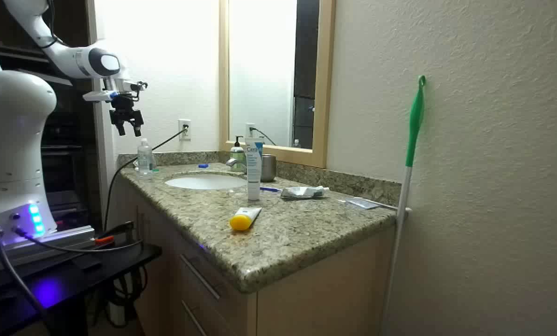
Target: Move the white tube with a white lid to the left
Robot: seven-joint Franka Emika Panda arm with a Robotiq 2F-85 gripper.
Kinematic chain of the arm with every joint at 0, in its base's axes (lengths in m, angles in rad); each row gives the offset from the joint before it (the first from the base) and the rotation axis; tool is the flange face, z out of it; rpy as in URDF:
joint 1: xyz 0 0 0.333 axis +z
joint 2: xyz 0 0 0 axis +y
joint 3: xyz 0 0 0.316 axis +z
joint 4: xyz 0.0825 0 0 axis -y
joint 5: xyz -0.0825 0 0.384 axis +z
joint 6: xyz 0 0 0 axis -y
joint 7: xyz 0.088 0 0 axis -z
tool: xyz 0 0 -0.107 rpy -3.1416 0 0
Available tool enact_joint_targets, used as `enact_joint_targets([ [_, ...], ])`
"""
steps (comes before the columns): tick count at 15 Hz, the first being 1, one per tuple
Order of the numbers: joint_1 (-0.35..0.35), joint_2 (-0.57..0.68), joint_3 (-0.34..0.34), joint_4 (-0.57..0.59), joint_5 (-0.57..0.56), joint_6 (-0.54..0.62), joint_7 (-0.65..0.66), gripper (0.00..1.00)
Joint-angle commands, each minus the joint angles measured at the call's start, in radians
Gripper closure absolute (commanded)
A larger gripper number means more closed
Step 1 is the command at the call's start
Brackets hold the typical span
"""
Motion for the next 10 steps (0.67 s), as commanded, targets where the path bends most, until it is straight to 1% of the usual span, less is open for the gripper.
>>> enact_joint_targets([
  [1,0.008,0.000,-0.009,0.001,-0.006,-0.003,0.004,0.00],
  [2,0.005,-0.096,-0.030,-0.031,0.012,-0.028,0.013,0.00],
  [3,-0.020,-0.147,-0.029,-0.039,-0.011,-0.042,0.046,0.00],
  [7,-0.107,-0.337,-0.048,-0.068,-0.035,-0.080,0.159,0.00],
  [8,-0.131,-0.371,-0.046,-0.077,-0.036,-0.073,0.185,0.00],
  [9,-0.141,-0.383,-0.040,-0.087,-0.015,-0.036,0.221,0.00],
  [10,-0.116,-0.320,-0.046,-0.031,-0.012,-0.071,0.164,0.00],
])
